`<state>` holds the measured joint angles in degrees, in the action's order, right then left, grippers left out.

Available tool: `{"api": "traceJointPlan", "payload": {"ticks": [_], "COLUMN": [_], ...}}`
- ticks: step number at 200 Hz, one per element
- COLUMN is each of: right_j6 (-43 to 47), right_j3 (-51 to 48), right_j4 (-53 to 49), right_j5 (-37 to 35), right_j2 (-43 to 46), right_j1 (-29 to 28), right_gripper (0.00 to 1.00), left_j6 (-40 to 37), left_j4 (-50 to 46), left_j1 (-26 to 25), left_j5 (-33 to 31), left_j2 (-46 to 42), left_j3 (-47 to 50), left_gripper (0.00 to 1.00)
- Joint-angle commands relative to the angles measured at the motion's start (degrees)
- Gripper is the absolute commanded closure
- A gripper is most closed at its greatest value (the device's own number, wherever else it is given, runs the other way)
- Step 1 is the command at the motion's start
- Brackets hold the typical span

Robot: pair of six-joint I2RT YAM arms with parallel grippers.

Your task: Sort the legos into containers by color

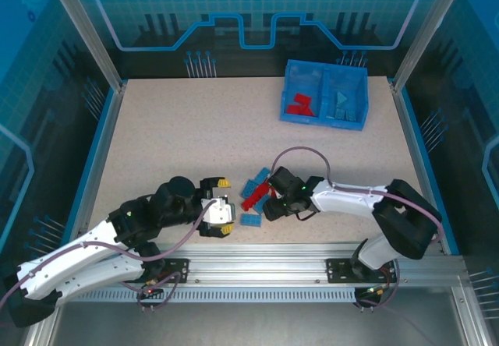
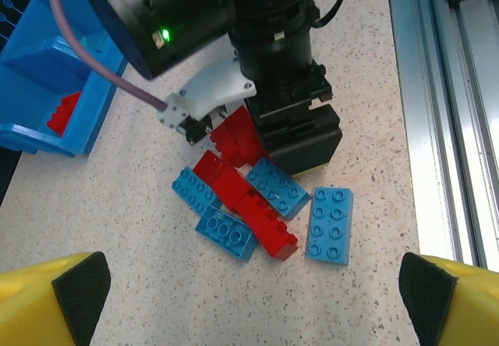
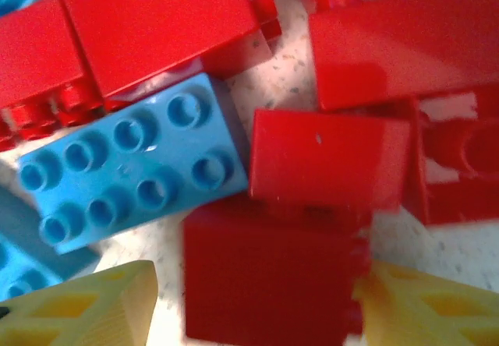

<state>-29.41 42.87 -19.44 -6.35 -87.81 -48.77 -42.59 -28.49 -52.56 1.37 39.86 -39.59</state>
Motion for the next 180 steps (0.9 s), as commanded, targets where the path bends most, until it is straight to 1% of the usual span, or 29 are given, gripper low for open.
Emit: {"api": "traceJointPlan", "payload": {"ticks": [1, 22, 32, 45, 62, 82, 91, 103, 106, 122, 138, 160, 180], "right_j6": [-0.75, -1.07, -1.31, -1.90, -2.52, -1.61, -0.04, 3.18, 3.94, 7.02, 9.63, 10.06, 9.70], "right_j3": [1.51, 1.48, 1.33, 1.16, 1.35, 3.49, 5.02, 7.17, 9.01, 14.43, 19.60, 28.89, 38.85], "right_j4": [3.27, 1.66, 0.47, -1.27, -4.16, -7.69, -8.39, -8.63, -8.53, -8.02, -4.72, -2.60, -3.04], "right_j5": [-1.77, -1.78, -2.35, -3.38, -5.94, -11.17, -12.61, -13.35, -13.46, -13.27, -13.29, -14.58, -13.83], "right_j2": [-1.91, -1.64, -0.03, 3.36, 10.39, 18.79, 21.05, 22.28, 22.27, 19.72, 14.43, 3.16, -8.03], "right_j1": [-0.88, -0.97, -1.09, -1.13, -1.14, -0.44, 1.00, 4.29, 5.37, 12.02, 17.98, 24.46, 28.32], "right_gripper": [0.45, 0.56, 0.61, 0.66, 0.67, 0.67, 0.66, 0.65, 0.65, 0.66, 0.66, 0.67, 0.67], "left_j6": [-1.16, -0.40, -0.13, 0.15, 1.43, 2.92, 3.36, 3.71, 3.80, 4.33, 4.37, 3.67, 3.55], "left_j4": [-1.07, -0.88, -0.82, -0.57, 0.97, 3.41, 4.18, 4.86, 5.00, 5.76, 6.21, 5.16, 5.12], "left_j1": [0.16, 0.17, 0.17, 0.18, 0.17, 0.25, 0.26, 0.24, 0.26, 0.26, 0.22, 0.26, 0.35], "left_j5": [1.47, 1.80, 1.80, 1.63, 1.23, -0.28, -1.29, -2.49, -2.65, -3.30, -4.04, -4.45, -5.03], "left_j2": [0.13, 0.38, 0.32, 0.24, -0.19, -0.90, -1.13, -1.17, -1.16, -1.18, -1.10, -1.26, -2.16], "left_j3": [0.75, 0.50, 0.40, 0.22, 0.22, 0.74, 0.92, 1.01, 1.14, 1.23, 1.53, 1.30, 1.26], "left_gripper": [0.01, 0.01, 0.01, 0.01, 0.01, 0.01, 0.01, 0.01, 0.01, 0.01, 0.01, 0.01, 0.01]}}
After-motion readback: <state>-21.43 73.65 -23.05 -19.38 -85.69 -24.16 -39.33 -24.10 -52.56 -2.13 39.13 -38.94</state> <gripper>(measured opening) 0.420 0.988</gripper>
